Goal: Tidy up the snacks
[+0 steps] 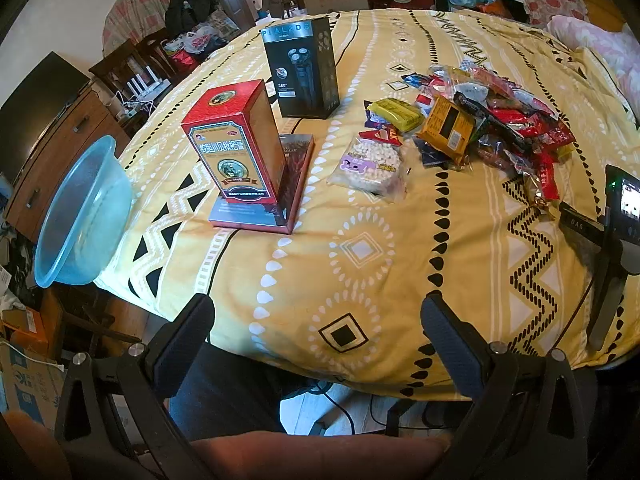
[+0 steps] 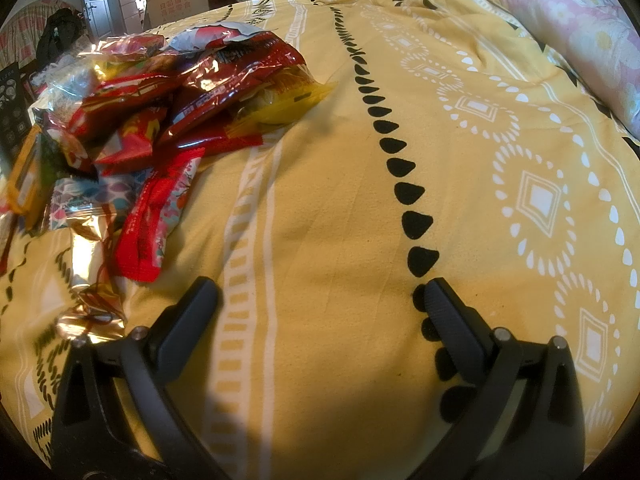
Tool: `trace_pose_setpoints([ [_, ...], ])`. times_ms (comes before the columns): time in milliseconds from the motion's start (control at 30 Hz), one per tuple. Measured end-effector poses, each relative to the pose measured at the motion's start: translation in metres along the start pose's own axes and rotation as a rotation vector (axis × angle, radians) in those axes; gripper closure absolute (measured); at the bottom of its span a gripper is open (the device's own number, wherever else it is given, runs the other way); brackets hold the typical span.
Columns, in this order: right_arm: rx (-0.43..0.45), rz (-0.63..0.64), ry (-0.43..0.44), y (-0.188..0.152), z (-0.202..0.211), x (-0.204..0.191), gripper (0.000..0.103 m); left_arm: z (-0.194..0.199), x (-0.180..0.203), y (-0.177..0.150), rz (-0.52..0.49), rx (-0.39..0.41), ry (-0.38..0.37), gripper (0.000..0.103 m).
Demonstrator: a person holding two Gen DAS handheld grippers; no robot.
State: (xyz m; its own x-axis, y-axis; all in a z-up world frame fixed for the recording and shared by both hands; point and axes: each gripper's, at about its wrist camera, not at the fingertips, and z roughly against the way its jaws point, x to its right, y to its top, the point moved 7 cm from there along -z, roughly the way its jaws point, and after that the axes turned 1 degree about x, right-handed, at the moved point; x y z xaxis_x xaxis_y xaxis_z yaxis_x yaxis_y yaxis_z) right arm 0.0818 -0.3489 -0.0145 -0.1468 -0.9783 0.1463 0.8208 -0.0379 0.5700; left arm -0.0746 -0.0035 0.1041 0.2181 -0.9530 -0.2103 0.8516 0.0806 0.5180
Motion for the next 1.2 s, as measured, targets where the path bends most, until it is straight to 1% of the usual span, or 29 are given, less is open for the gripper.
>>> trace_pose_setpoints([
  [367,0.0,0.0,0.0,0.0003,-0.0005,0.0002,0.0,-0.0011,0.001,-0.0019,-0.001,0.004,-0.008,0.0],
  [1200,0.0,0.0,0.0,0.0003,-0.0005,0.0002,0.0,-0.0095,0.0024,-0.0041,0.003,-0.021,-0.012,0.0],
])
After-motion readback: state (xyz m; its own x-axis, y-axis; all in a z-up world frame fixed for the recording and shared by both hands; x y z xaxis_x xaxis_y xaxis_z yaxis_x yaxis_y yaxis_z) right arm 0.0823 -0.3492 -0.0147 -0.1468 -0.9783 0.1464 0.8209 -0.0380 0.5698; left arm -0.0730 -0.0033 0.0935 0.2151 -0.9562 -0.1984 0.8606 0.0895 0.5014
